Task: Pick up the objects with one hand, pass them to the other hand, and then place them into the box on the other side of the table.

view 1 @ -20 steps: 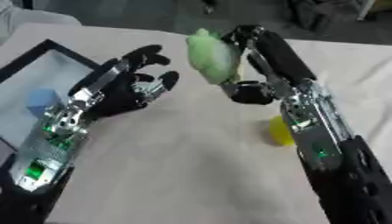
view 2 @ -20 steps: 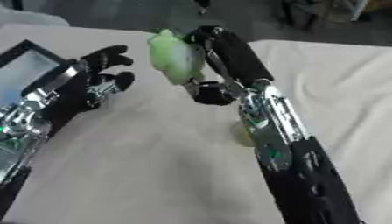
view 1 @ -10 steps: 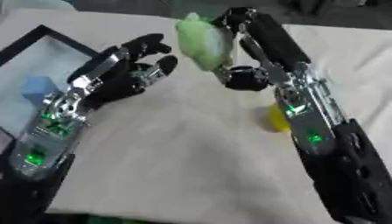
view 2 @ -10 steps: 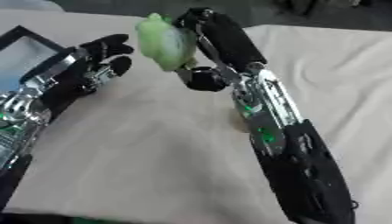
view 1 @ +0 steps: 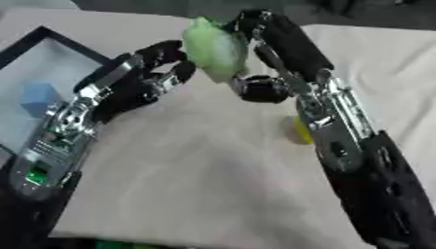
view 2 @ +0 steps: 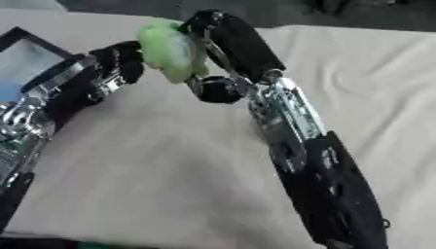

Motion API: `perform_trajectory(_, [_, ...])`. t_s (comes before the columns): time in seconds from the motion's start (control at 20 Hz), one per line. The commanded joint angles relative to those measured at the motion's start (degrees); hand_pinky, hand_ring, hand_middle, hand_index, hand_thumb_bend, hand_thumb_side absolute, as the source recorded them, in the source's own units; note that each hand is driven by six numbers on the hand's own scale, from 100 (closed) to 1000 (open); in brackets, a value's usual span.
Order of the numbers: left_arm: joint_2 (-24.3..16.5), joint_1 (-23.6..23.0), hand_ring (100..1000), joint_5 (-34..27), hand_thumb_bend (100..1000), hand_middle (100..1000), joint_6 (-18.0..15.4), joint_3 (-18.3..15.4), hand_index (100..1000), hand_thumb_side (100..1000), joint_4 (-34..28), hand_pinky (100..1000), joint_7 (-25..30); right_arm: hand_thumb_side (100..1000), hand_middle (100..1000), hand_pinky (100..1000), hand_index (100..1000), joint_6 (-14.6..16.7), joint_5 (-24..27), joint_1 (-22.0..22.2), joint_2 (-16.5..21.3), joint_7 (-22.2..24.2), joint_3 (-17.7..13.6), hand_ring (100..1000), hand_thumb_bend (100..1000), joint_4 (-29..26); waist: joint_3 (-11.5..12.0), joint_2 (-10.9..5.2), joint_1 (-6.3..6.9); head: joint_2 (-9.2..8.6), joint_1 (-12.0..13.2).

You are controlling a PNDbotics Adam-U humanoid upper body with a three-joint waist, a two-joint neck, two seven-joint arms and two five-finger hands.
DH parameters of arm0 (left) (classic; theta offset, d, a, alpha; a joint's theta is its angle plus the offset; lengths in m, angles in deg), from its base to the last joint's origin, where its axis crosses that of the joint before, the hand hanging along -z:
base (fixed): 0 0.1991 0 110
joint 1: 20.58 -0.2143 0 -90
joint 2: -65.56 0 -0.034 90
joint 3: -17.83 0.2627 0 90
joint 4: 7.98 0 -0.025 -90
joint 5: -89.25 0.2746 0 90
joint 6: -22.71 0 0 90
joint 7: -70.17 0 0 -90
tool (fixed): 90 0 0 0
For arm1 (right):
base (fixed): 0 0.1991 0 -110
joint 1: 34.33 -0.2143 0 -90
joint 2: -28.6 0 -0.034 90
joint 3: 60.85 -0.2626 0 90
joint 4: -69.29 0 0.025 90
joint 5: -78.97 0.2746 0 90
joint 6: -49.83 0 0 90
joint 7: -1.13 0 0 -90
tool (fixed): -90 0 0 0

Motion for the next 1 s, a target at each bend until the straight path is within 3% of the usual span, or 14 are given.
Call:
perform_trajectory(0.05, [-0.39,0.88,1000,-0.82,386,1000,-0.48,-0.15,827,665,-0.84,896,0.63,100,447,786,584,0.53,-1.24,-1.26,-0.30,-0.32,0.38,575,100,-0.25,0.03,-0.25,0.23,-1.00,0.15])
perform_trajectory(0.45, [-0.39,0.89,1000,-1.88,373,1000,-0.86,-0.07,829,686,-0.82,896,1.75,100,445,786,582,1.25,-2.28,-1.39,-0.63,-1.02,1.12,571,100,0.26,0.07,-0.25,0.26,-1.54,0.53])
perform_trajectory(1.0, [-0.27,0.90,1000,-1.46,371,1000,2.52,0.72,825,725,0.61,882,1.32,100,434,778,574,1.31,-1.70,-1.77,-1.09,-1.72,2.86,557,100,0.31,0.11,-0.28,0.28,-1.46,0.89])
